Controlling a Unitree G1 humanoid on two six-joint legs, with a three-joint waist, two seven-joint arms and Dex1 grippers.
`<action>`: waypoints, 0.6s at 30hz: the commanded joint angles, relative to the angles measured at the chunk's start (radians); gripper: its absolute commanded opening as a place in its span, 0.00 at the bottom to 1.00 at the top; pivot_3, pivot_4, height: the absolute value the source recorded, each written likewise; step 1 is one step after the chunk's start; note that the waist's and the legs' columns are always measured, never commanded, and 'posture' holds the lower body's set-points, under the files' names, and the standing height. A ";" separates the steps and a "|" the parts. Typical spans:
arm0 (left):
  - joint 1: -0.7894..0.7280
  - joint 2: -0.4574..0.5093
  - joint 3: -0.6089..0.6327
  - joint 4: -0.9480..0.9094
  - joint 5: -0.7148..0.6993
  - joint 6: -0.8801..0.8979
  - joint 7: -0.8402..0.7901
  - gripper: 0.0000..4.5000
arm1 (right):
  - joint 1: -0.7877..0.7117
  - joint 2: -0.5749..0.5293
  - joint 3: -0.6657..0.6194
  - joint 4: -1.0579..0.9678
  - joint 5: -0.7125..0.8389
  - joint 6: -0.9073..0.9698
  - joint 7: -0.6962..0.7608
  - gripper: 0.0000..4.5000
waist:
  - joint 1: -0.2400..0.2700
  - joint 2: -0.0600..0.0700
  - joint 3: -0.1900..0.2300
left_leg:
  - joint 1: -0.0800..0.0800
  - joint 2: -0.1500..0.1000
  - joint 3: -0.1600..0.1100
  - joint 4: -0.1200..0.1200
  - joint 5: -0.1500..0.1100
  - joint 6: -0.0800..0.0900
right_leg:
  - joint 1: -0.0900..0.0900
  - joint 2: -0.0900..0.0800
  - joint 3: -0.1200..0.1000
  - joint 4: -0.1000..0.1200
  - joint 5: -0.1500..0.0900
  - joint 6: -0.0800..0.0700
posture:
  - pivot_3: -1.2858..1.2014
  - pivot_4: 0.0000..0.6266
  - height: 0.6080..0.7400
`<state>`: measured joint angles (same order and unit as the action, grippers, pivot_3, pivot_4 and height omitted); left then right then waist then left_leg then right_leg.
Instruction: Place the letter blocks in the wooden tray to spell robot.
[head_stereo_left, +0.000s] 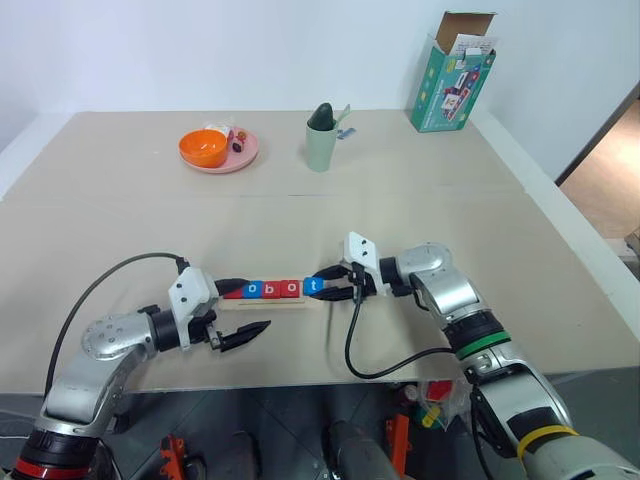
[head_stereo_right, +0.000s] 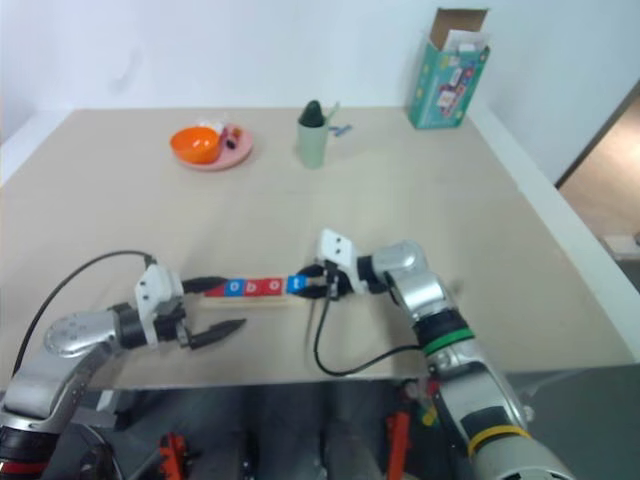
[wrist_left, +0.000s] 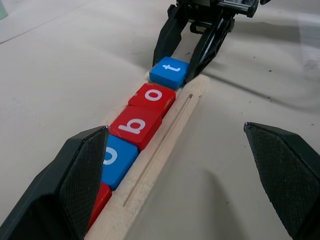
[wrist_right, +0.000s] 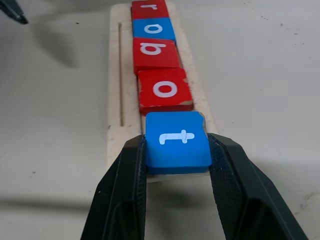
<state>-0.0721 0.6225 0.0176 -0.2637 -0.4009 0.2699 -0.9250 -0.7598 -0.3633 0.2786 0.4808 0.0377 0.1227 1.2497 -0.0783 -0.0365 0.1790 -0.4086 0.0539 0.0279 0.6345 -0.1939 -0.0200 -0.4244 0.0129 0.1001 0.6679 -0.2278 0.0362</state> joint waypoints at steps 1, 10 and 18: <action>0.008 0.004 0.018 -0.034 -0.004 -0.018 0.004 1.00 | -0.030 0.012 0.007 0.011 -0.002 -0.016 -0.008 0.27 | 0.000 0.000 0.000 | 0.000 0.000 0.000 0.000 0.000 0.000 | 0.000 0.000 0.000 0.000 0.000 0.000 | 0.52 0.24 1.00; 0.013 0.005 0.011 -0.034 0.009 -0.027 0.007 1.00 | -0.036 0.020 0.013 0.013 -0.002 -0.023 0.008 0.27 | 0.000 0.000 0.000 | 0.000 0.000 0.000 0.000 0.000 0.000 | 0.000 0.000 0.000 0.000 0.000 0.000 | 0.52 0.24 1.00; 0.004 0.007 0.006 -0.027 0.015 -0.032 0.002 1.00 | -0.036 0.021 0.013 0.017 -0.003 -0.021 0.014 0.27 | 0.000 0.000 0.000 | 0.000 0.000 0.000 -0.001 0.000 0.000 | 0.000 0.000 0.000 0.000 0.000 -0.001 | 0.52 0.24 1.00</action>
<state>-0.0577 0.6227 0.0159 -0.2653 -0.3882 0.2590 -0.9222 -0.7678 -0.3459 0.2809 0.4975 0.0344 0.1106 1.2575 -0.0784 -0.0365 0.1790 -0.4085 0.0541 0.0280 0.6339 -0.1940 -0.0201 -0.4247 0.0129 0.0999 0.6678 -0.2282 0.0356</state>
